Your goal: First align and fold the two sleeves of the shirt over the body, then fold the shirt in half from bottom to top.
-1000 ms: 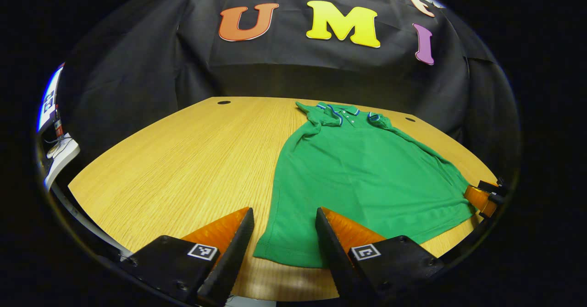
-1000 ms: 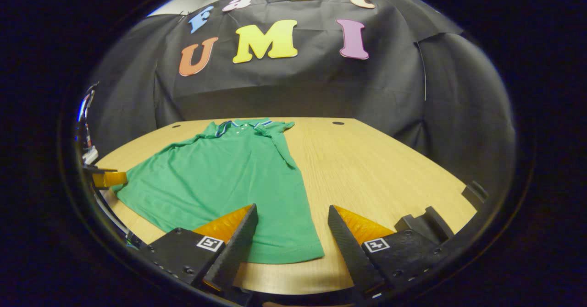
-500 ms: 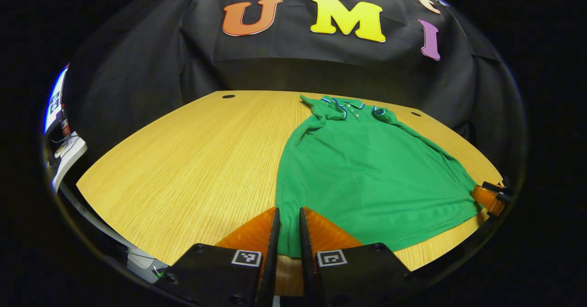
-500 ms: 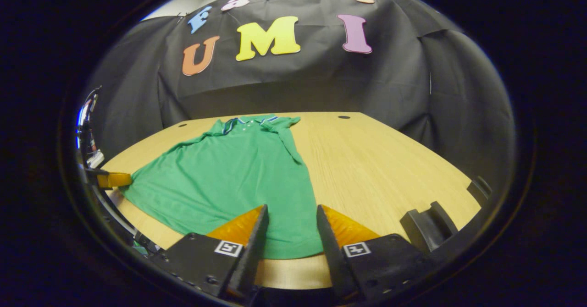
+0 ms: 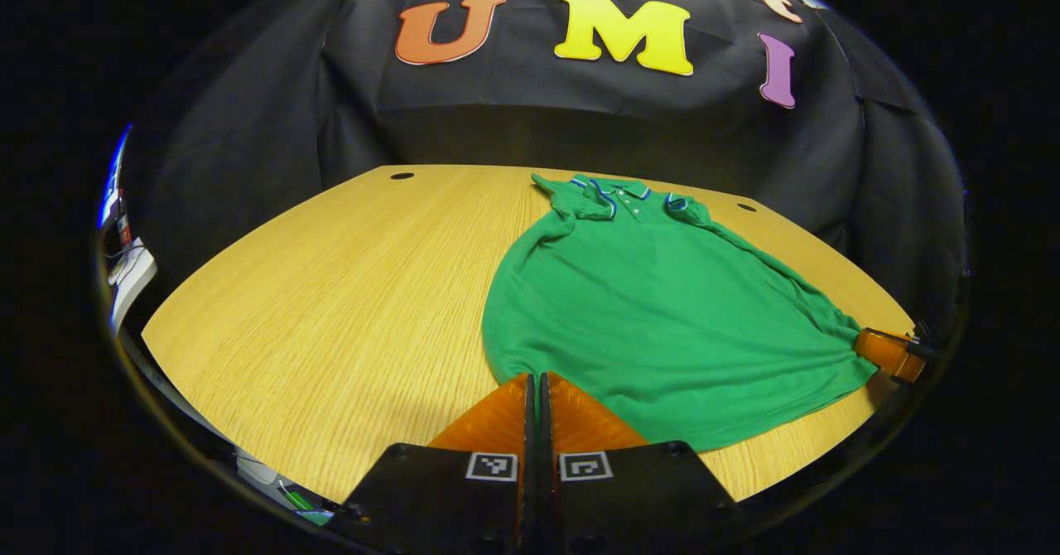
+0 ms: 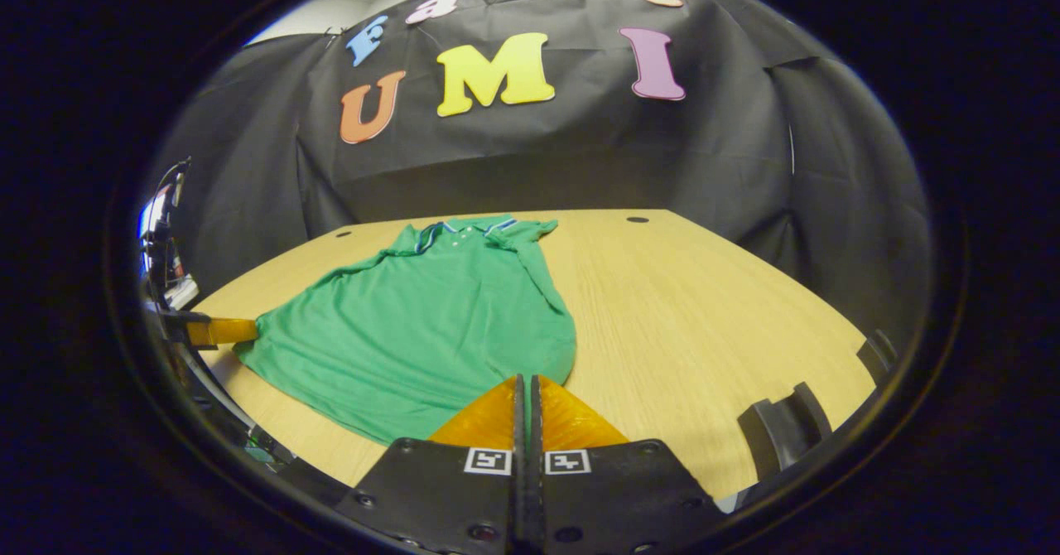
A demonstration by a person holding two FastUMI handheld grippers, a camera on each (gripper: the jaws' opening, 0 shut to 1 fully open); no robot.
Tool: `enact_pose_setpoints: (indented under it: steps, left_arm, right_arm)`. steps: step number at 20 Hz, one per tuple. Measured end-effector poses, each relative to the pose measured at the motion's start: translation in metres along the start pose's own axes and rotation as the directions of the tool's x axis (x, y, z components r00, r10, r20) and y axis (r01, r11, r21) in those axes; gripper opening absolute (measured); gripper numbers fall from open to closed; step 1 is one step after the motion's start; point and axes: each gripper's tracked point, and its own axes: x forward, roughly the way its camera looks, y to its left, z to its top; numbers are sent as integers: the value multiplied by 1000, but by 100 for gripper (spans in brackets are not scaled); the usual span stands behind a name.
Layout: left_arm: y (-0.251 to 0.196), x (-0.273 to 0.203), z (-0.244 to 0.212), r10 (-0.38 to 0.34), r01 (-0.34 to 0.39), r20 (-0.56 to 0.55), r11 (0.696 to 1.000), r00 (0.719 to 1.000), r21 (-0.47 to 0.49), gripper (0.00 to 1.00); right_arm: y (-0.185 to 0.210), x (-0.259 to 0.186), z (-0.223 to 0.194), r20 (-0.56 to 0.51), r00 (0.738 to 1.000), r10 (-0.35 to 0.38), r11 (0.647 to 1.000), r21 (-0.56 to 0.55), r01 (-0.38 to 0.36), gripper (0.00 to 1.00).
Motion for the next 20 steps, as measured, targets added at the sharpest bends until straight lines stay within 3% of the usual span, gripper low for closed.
enact_pose_setpoints:
  steps: [10, 18, 20]
  left_arm:
    - [-23, 7, 105, -62, 52, 194, 997, 979, 57, 6]
    - [-19, 68, 210, -54, 33, 311, 997, 949, 70, 5]
    - [-24, 95, 237, -82, 56, 329, 995, 941, 88, 5]
  right_arm:
    - [17, 9, 104, 204, 978, 31, 988, -154, 0, 0]
    - [21, 96, 203, 265, 962, 69, 986, -166, -25, 0]
    - [20, 128, 228, 260, 963, 70, 986, -165, -28, 0]
